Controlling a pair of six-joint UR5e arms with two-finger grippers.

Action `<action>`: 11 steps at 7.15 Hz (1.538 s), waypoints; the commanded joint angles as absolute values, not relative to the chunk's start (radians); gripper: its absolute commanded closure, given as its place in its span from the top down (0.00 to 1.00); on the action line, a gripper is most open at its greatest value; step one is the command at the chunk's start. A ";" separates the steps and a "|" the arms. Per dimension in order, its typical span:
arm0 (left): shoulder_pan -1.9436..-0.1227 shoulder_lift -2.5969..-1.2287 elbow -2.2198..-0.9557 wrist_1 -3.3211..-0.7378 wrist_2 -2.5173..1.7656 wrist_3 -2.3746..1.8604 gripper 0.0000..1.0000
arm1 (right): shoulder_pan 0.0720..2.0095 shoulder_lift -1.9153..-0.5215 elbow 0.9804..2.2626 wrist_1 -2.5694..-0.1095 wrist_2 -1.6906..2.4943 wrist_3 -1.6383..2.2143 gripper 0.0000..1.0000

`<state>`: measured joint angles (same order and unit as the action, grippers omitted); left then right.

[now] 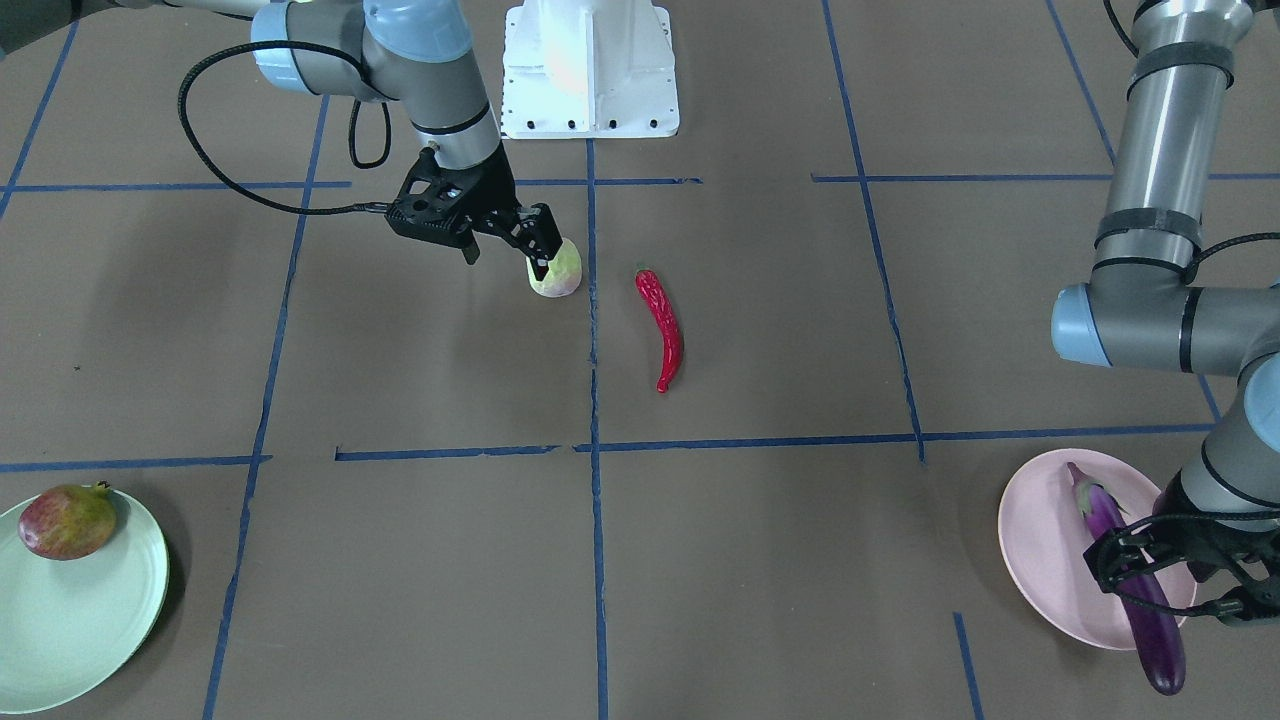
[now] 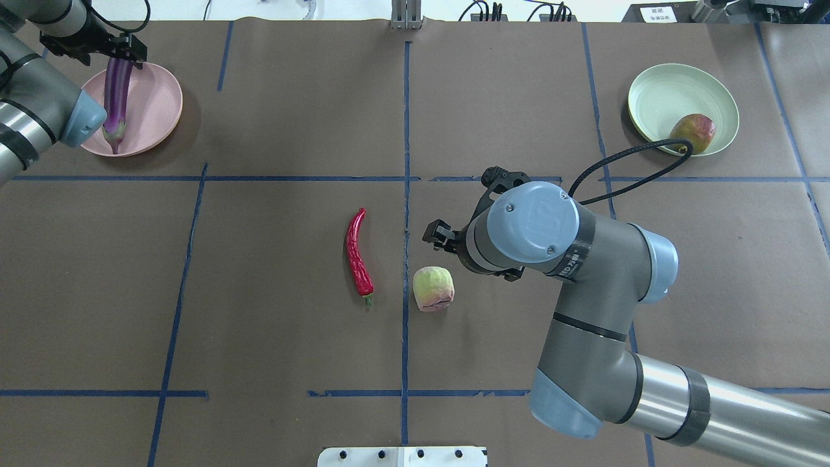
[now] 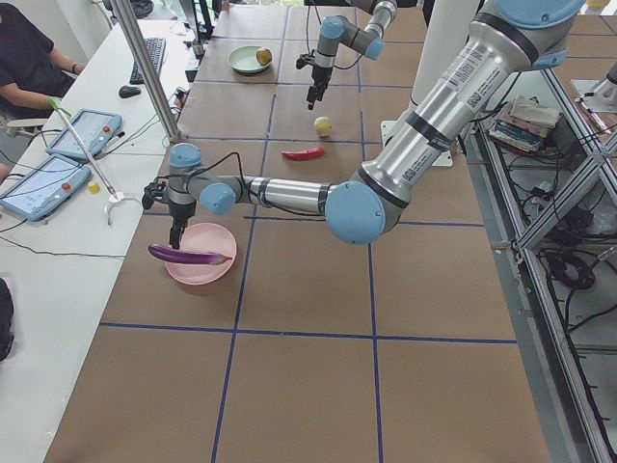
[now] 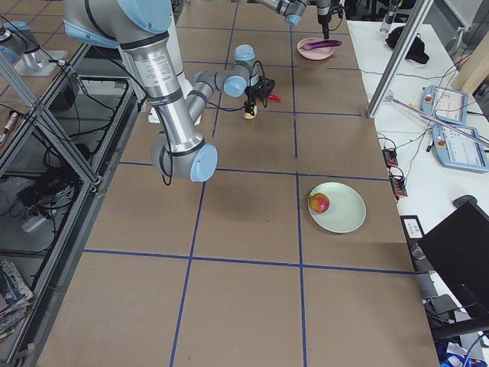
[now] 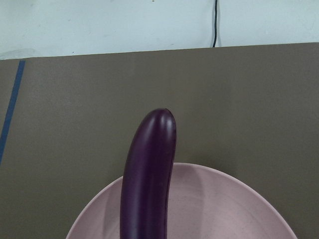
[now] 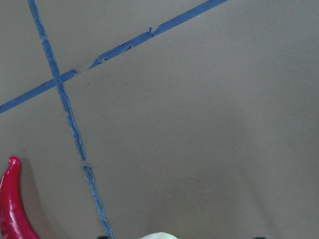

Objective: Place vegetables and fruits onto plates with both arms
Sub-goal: 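Lower eggplant onto pink plate while right gripper grasps the pale fruit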

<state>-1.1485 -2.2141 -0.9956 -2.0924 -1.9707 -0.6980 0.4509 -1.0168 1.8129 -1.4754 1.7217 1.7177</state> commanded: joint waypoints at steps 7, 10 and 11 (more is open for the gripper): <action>-1.143 -2.184 -1.074 -2.092 -1.991 -0.758 1.00 | 0.333 -0.921 1.689 -1.477 1.543 1.548 1.00; -1.141 -2.186 -1.092 -2.083 -1.996 -0.761 1.00 | 0.309 -0.940 1.690 -1.479 1.479 1.493 0.67; -1.135 -2.174 -1.112 -2.085 -2.037 -0.819 1.00 | 0.307 -0.945 1.704 -1.480 1.476 1.494 0.28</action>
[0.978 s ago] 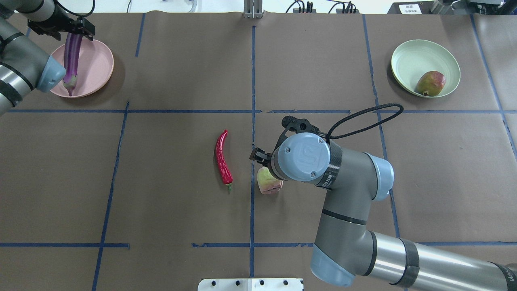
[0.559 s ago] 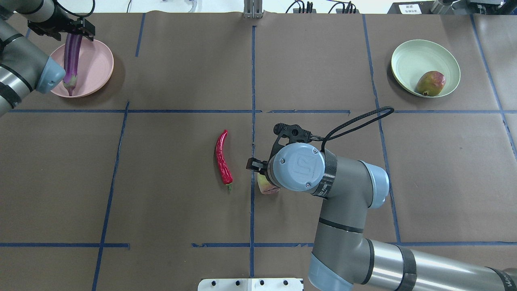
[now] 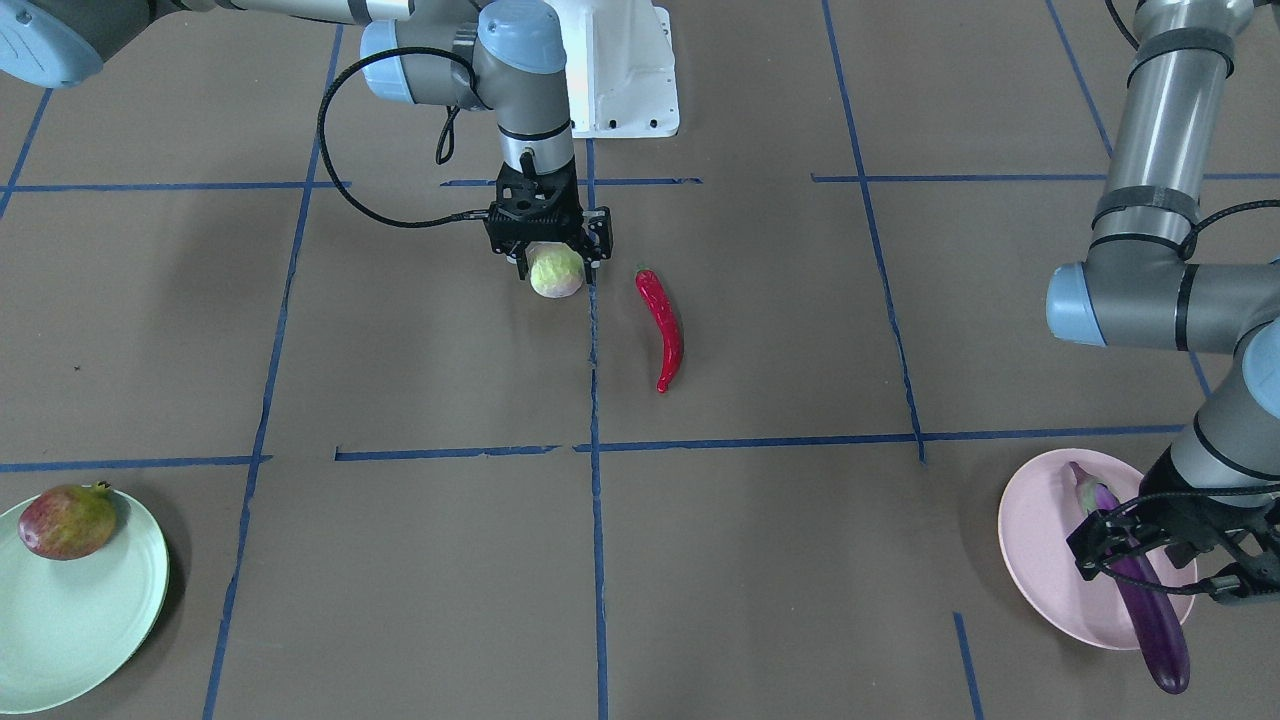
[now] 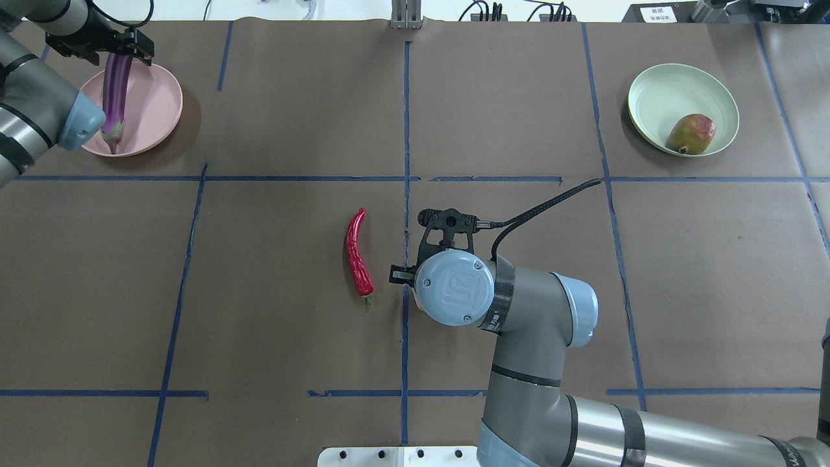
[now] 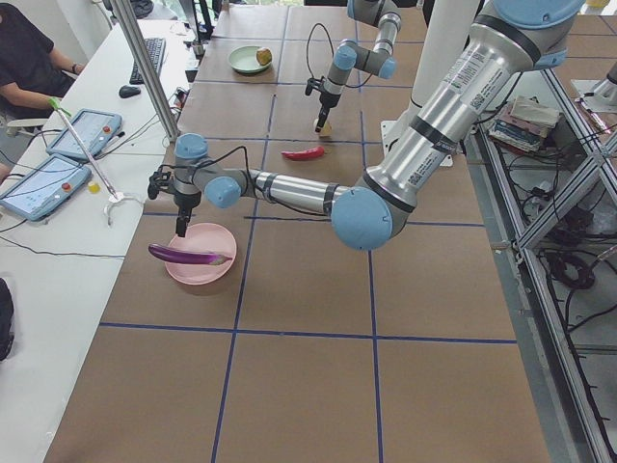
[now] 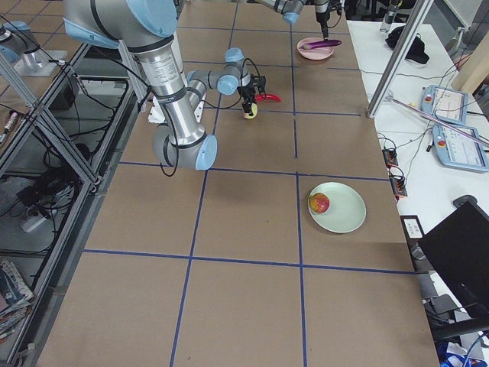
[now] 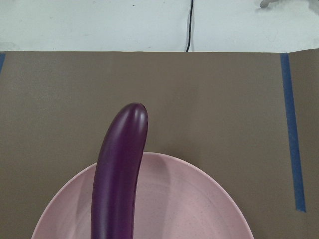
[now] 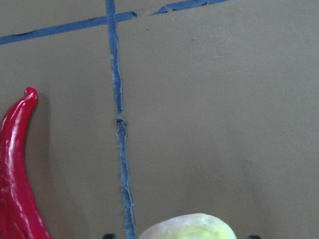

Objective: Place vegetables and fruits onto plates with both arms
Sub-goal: 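Lower eggplant onto pink plate while right gripper grasps the pale fruit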

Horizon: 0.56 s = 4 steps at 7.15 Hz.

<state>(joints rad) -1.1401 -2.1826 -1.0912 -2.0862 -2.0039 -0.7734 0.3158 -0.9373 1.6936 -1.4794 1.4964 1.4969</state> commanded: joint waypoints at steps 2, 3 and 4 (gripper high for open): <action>-1.108 -2.140 -1.220 -2.082 -2.098 -0.982 1.00 | 0.342 -0.951 1.776 -1.550 1.491 1.490 0.00; -1.059 -2.132 -1.292 -2.080 -2.105 -1.084 1.00 | 0.420 -0.957 1.849 -1.619 1.549 1.461 0.00; -1.001 -2.123 -1.349 -2.082 -2.100 -1.192 1.00 | 0.533 -0.959 1.847 -1.643 1.613 1.365 0.00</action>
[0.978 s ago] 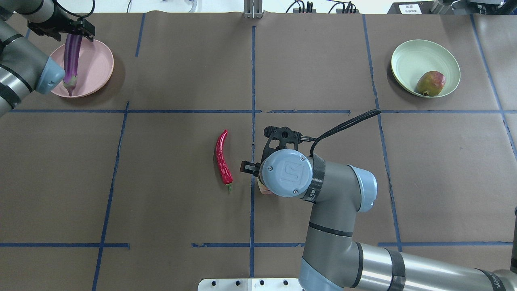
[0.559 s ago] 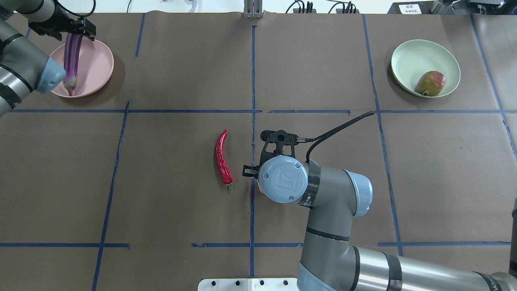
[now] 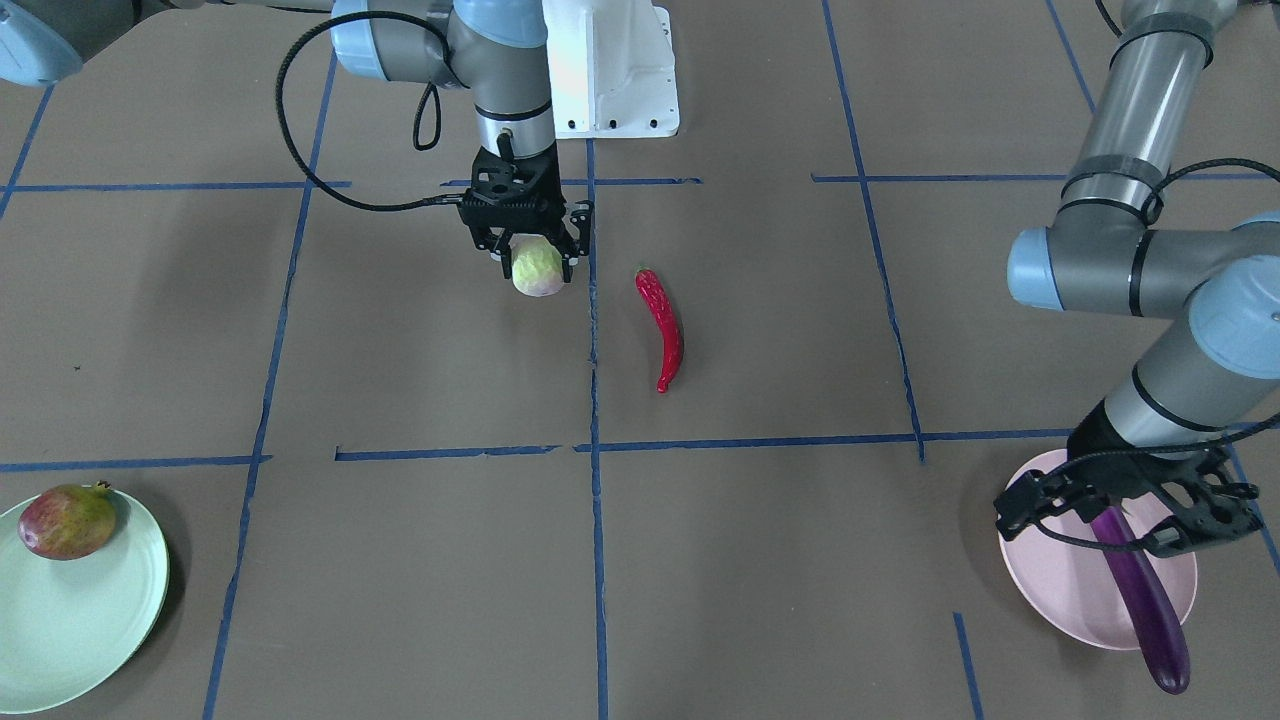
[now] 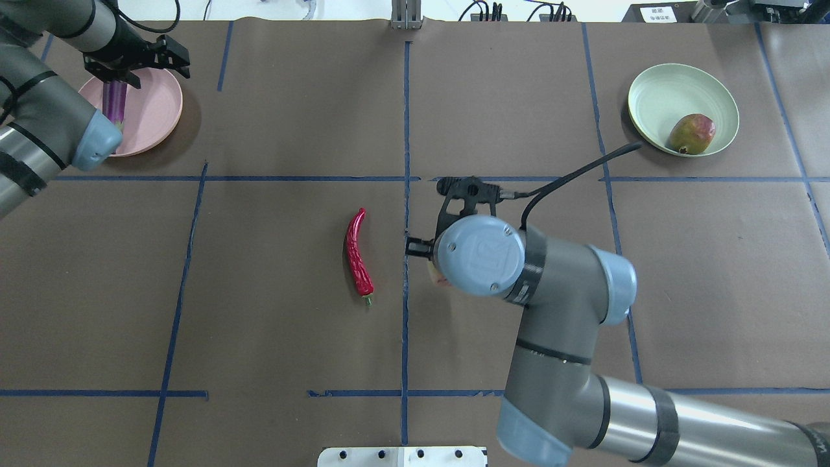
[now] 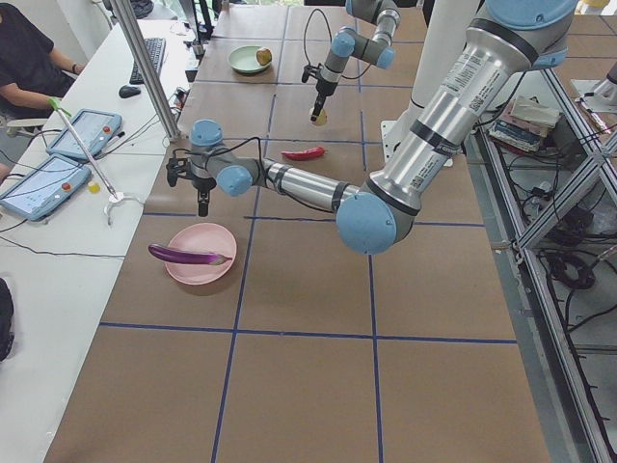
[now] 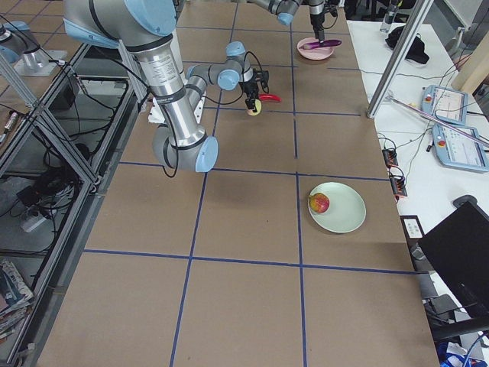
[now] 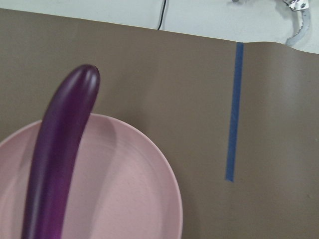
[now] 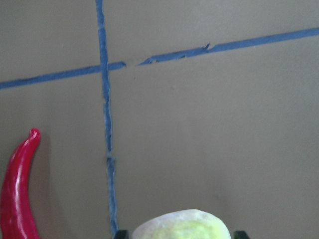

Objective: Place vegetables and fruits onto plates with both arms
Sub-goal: 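Carry pale fruit to green plate with right gripper while left reaches for chili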

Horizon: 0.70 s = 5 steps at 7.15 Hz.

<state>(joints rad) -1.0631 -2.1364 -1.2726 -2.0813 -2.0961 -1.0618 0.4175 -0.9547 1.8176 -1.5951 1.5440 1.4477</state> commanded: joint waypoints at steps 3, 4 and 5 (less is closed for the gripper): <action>-0.820 -2.118 -1.500 -2.072 -2.034 -1.478 1.00 | 0.892 -0.996 1.636 -1.626 1.787 1.104 0.00; -0.780 -2.121 -1.520 -2.051 -2.005 -1.489 1.00 | 0.973 -0.980 1.473 -1.524 1.789 1.088 0.00; -0.732 -2.131 -1.523 -2.049 -1.975 -1.491 1.00 | 1.027 -0.979 1.321 -1.373 1.787 1.060 0.00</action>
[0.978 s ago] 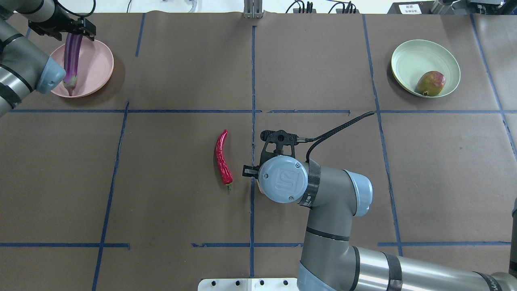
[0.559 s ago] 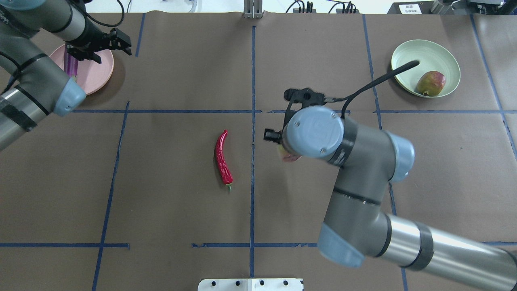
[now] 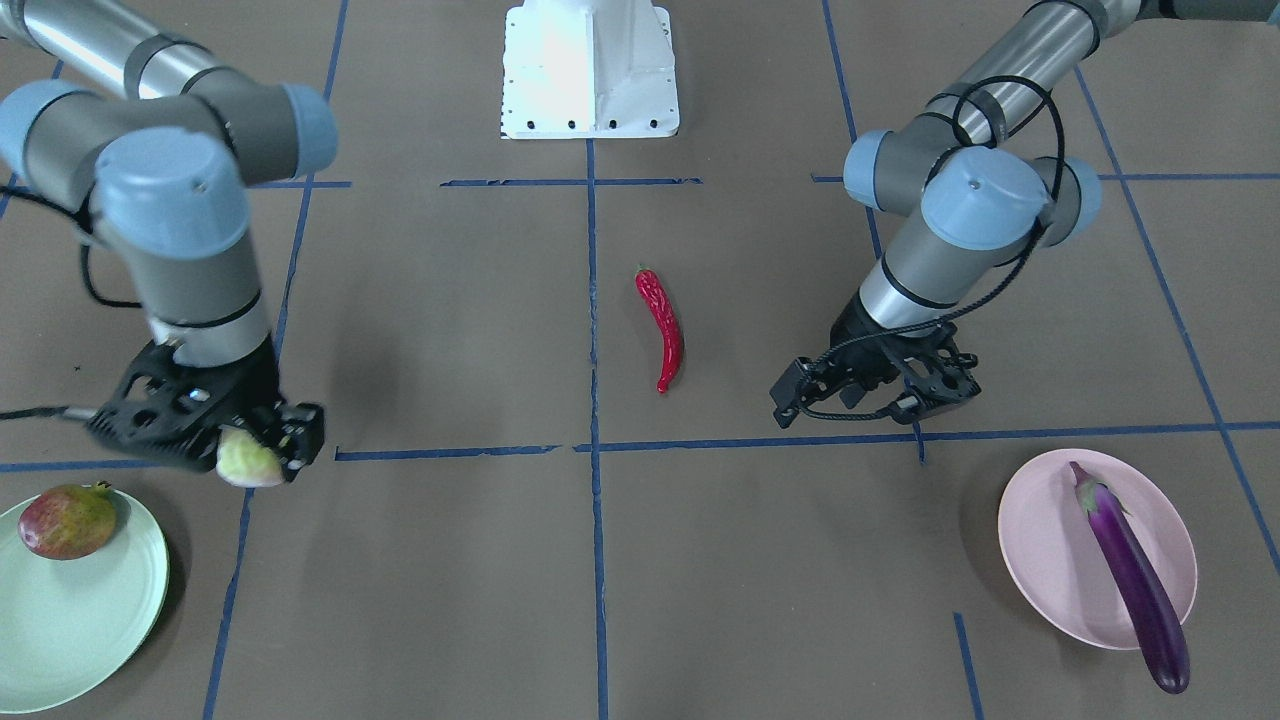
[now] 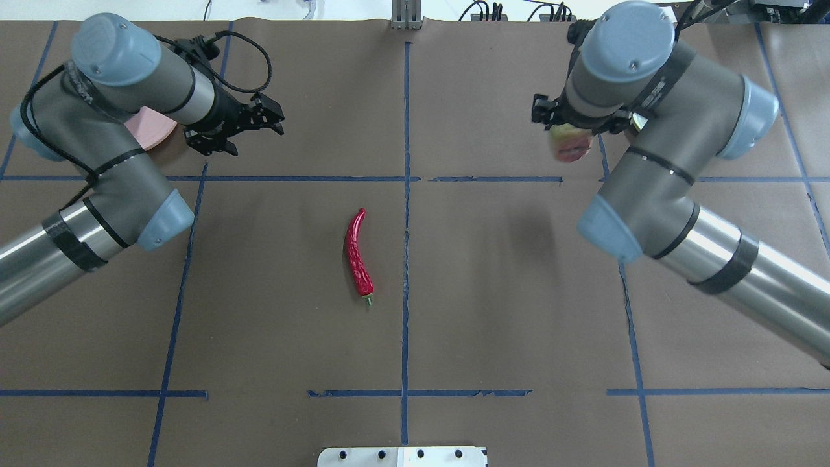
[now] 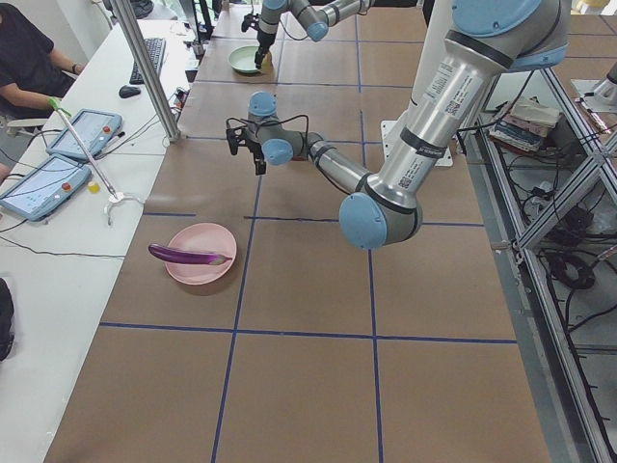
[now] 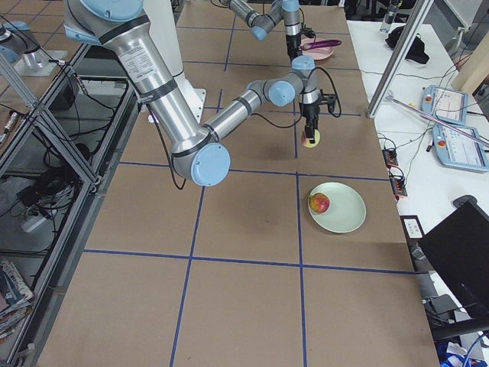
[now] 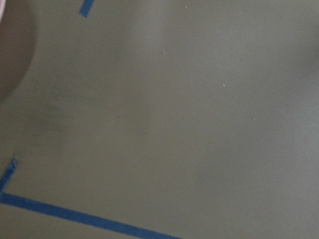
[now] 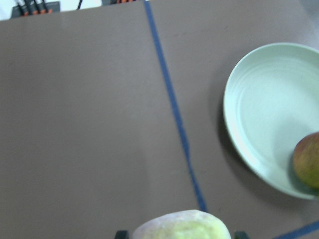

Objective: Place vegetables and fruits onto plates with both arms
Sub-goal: 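Carry pale fruit to green plate with right gripper while left reaches for chili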

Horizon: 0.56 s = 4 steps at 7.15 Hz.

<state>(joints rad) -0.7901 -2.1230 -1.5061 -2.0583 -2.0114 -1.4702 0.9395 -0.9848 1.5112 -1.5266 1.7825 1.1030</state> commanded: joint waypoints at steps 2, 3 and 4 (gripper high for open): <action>-0.668 -2.161 -1.517 -2.042 -1.965 -1.561 1.00 | 1.100 -0.966 1.197 -1.318 1.783 0.906 0.00; -0.626 -2.202 -1.516 -1.913 -1.926 -1.557 1.00 | 1.104 -0.965 1.146 -1.312 1.751 0.888 0.01; -0.602 -2.218 -1.522 -1.848 -1.877 -1.552 1.00 | 1.101 -0.965 1.128 -1.293 1.740 0.890 0.02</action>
<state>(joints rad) -0.6377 -2.1911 -1.5183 -1.9370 -1.9263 -1.5519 1.0964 -0.9665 1.1685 -1.3139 1.7585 0.9062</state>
